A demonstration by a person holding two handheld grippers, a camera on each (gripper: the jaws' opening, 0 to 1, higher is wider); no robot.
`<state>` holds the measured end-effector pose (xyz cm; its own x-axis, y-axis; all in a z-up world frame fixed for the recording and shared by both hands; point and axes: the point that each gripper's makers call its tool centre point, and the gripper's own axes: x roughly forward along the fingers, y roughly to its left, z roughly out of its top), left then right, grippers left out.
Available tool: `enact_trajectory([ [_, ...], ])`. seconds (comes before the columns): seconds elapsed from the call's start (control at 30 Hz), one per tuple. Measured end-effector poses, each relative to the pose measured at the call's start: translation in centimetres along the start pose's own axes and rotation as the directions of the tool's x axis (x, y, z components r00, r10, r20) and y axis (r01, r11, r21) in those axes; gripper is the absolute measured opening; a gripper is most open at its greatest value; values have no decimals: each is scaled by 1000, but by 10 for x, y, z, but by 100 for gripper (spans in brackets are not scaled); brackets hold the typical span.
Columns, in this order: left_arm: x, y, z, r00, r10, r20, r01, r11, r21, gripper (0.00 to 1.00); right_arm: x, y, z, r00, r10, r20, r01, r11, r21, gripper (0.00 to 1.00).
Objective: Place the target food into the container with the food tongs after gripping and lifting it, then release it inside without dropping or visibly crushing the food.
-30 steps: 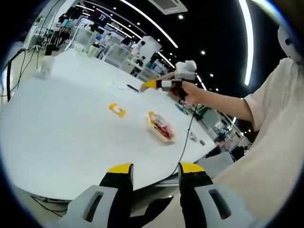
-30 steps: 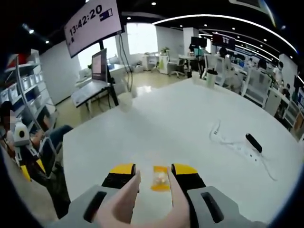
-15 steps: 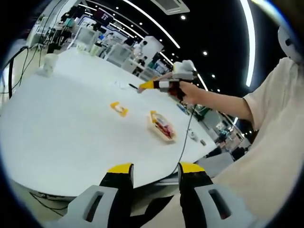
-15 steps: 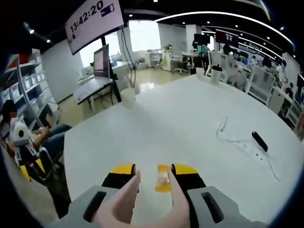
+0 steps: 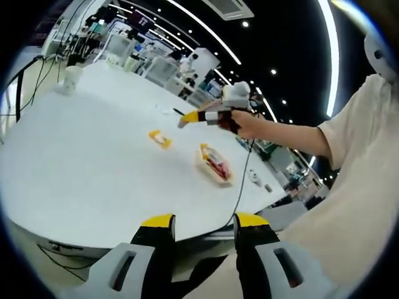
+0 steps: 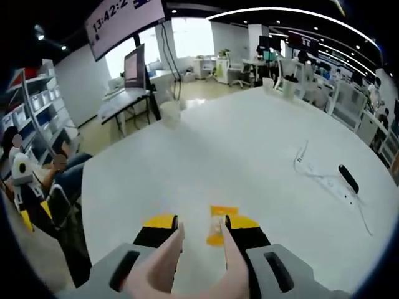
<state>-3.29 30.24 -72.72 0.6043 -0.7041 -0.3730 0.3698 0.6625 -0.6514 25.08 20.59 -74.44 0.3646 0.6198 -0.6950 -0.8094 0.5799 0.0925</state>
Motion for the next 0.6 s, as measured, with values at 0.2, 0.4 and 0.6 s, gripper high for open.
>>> enact_trajectory([
  [0.2, 0, 2, -1, 1000, 8, 6, -8, 1000, -14, 36, 5, 3, -6, 1000, 8, -8, -8, 1000, 4, 30],
  [0.4, -1, 3, -4, 1000, 14, 2, -14, 1000, -23, 36, 11, 3, -11, 1000, 16, -17, -16, 1000, 16, 30],
  [0.6, -3, 6, -13, 1000, 23, -8, -24, 999, -39, 36, 17, 1, -14, 1000, 18, -24, -17, 1000, 22, 30],
])
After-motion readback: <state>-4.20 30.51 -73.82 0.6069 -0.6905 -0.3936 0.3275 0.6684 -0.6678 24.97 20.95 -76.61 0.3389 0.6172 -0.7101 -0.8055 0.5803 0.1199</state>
